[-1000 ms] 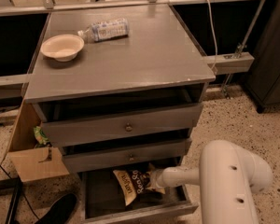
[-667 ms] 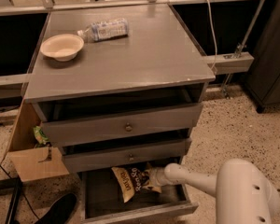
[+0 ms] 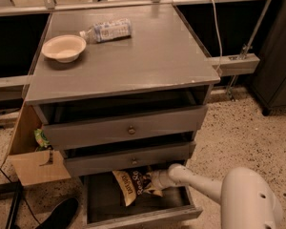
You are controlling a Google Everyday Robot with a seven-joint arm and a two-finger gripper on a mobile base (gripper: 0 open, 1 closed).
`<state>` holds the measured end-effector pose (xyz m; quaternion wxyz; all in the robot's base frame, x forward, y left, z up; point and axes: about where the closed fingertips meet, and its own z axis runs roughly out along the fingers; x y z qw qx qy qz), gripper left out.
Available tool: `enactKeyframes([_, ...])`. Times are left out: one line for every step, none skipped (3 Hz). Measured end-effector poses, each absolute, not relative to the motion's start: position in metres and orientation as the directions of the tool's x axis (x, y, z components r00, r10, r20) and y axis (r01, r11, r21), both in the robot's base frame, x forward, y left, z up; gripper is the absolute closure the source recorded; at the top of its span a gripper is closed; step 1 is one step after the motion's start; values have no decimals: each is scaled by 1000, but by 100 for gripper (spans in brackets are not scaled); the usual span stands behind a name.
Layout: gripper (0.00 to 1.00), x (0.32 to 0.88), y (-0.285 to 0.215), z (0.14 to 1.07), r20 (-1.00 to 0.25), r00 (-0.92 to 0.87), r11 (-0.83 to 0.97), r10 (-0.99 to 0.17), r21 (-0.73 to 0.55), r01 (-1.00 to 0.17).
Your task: Place brown chip bag into bottom drawer
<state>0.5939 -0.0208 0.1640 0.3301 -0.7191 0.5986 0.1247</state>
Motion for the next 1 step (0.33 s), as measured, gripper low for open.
enactKeyframes([51, 594, -21, 164, -575, 252, -65, -779, -326, -943])
